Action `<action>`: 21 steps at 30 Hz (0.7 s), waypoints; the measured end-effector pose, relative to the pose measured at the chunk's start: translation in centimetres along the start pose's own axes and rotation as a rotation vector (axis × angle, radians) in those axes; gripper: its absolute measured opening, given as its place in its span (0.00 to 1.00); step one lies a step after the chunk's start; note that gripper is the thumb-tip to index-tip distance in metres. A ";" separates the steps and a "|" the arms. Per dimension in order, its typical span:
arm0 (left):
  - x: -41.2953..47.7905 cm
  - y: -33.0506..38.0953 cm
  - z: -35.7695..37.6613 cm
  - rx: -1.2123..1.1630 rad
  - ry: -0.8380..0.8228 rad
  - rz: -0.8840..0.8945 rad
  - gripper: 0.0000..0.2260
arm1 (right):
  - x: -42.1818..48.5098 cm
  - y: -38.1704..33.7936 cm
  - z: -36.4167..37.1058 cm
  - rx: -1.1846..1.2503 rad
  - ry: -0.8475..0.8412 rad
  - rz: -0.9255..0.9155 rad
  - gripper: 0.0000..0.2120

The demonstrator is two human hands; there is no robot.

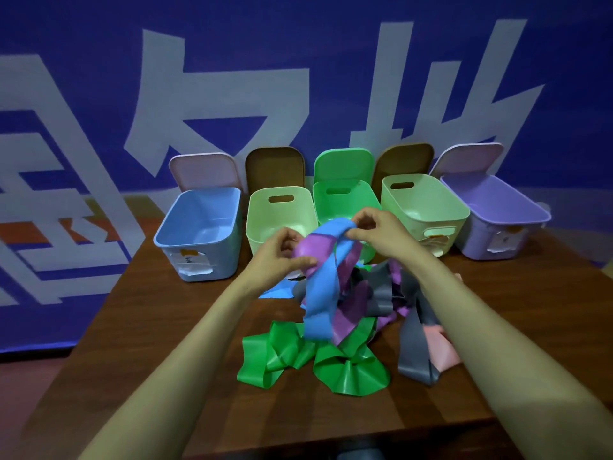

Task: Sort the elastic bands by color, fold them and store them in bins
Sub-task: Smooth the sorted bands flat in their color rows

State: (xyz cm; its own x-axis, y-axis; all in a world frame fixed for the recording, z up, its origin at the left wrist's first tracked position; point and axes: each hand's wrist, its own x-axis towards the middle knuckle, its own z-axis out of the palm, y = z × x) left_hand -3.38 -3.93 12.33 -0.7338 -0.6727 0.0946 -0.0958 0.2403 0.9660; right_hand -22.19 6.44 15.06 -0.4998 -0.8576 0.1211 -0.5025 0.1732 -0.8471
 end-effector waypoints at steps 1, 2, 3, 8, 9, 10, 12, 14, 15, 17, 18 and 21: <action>-0.1 -0.3 -0.1 0.030 0.012 0.006 0.13 | -0.2 -0.1 -0.1 0.065 -0.019 0.015 0.10; -0.2 -0.6 -0.2 0.020 0.045 0.016 0.11 | -0.4 -0.1 -0.2 0.126 -0.063 0.036 0.11; -0.3 -0.8 -0.2 -0.037 0.096 0.013 0.10 | -0.6 -0.1 -0.3 0.167 -0.123 0.061 0.12; -0.2 -1.4 0.1 -0.446 0.257 -0.130 0.10 | -1.3 0.6 0.0 0.159 -0.237 0.098 0.10; -0.2 -1.6 0.1 -0.462 0.265 -0.155 0.10 | -1.4 0.7 0.3 0.194 -0.235 0.094 0.10; -0.3 -1.7 0.1 -0.457 0.274 -0.170 0.10 | -1.5 0.7 0.7 0.259 -0.234 0.088 0.10; -0.5 -1.8 0.2 -0.459 0.260 -0.174 0.10 | -1.5 0.7 1.3 0.490 -0.202 0.107 0.11; -0.9 -1.7 0.2 -0.544 0.193 -0.181 0.10 | -1.0 0.8 1.4 0.727 -0.121 0.168 0.13; -1.0 -1.7 0.0 -0.563 0.144 -0.177 0.09 | -0.7 0.9 1.3 0.794 -0.071 0.208 0.13; -1.2 -2.0 -0.5 -0.463 0.025 -0.168 0.06 | -0.4 1.1 1.1 0.834 0.021 0.265 0.13; -1.3 -2.1 -0.7 -0.371 -0.040 -0.163 0.07 | -0.3 1.2 1.1 0.822 0.061 0.276 0.13; -1.3 -1.9 -1.1 -0.301 -0.064 -0.128 0.06 | -0.5 1.3 0.9 0.775 0.129 0.298 0.12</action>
State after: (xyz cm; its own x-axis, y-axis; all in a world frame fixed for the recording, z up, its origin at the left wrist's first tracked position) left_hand -1.56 -4.28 10.63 -0.7704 -0.6365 -0.0379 0.0064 -0.0672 0.9977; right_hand -21.98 6.63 13.42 -0.6354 -0.7584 -0.1453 0.2661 -0.0384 -0.9632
